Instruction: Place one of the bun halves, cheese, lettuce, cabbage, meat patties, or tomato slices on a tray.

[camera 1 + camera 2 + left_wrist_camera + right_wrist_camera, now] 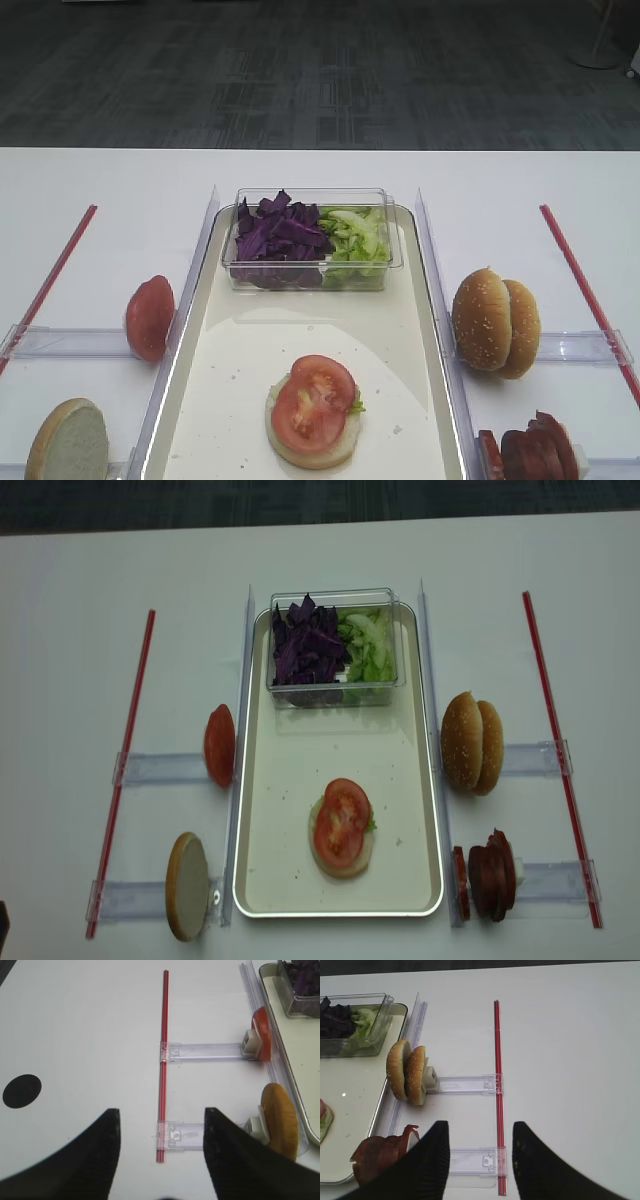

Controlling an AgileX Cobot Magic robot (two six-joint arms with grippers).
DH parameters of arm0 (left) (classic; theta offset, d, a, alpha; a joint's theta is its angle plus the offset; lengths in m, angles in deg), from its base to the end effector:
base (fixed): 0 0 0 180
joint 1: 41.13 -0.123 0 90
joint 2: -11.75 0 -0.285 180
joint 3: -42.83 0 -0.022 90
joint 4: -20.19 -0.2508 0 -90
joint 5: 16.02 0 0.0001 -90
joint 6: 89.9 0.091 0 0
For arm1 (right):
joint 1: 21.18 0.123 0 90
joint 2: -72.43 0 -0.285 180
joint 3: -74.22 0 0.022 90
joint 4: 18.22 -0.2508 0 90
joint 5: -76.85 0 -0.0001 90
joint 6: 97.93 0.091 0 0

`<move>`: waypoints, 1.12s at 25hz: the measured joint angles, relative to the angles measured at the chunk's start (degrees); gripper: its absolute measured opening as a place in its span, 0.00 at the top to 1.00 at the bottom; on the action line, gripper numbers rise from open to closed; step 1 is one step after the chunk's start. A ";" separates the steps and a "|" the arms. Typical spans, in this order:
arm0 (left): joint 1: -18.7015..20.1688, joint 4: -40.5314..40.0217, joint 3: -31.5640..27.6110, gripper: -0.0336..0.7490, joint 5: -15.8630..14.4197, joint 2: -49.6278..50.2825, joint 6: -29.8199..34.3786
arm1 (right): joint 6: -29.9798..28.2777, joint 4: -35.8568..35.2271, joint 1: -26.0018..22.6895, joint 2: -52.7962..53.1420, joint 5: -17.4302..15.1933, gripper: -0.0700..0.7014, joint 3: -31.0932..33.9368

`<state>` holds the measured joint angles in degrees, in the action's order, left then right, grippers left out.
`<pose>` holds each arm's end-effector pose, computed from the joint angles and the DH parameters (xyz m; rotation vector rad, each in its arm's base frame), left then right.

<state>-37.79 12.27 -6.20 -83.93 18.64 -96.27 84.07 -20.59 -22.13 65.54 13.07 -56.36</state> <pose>-0.0118 0.0123 0.2659 -0.0746 2.1520 0.0702 -0.0078 0.0035 0.2690 0.0507 2.0952 0.0610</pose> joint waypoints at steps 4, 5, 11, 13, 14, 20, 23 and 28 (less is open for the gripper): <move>0.00 0.00 0.00 0.50 0.00 0.00 0.00 | -0.13 0.00 0.00 0.00 0.00 0.47 0.00; 0.00 0.00 0.00 0.50 0.00 0.00 0.00 | -0.13 0.00 0.00 0.00 0.00 0.47 0.00; 0.00 0.00 0.00 0.50 0.00 0.00 0.00 | -0.13 0.00 0.00 0.00 -0.11 0.47 0.00; 0.00 0.00 0.00 0.50 0.00 0.00 0.00 | -0.13 0.00 0.00 0.00 -0.11 0.47 0.00; 0.00 0.00 0.00 0.50 0.00 0.00 0.00 | -0.13 0.00 0.00 0.00 -0.11 0.47 0.00; 0.00 0.00 0.00 0.50 0.00 0.00 0.00 | -0.13 0.00 0.00 0.00 -0.11 0.47 0.00; 0.00 0.00 0.00 0.50 0.00 0.00 0.00 | -0.13 0.00 0.00 0.00 -0.11 0.47 0.00; 0.00 0.00 0.00 0.50 0.00 0.00 0.00 | -0.13 0.00 0.00 0.00 -0.11 0.47 0.00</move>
<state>-37.79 12.27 -6.20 -83.93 18.64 -96.27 83.95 -20.59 -22.13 65.54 12.96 -56.36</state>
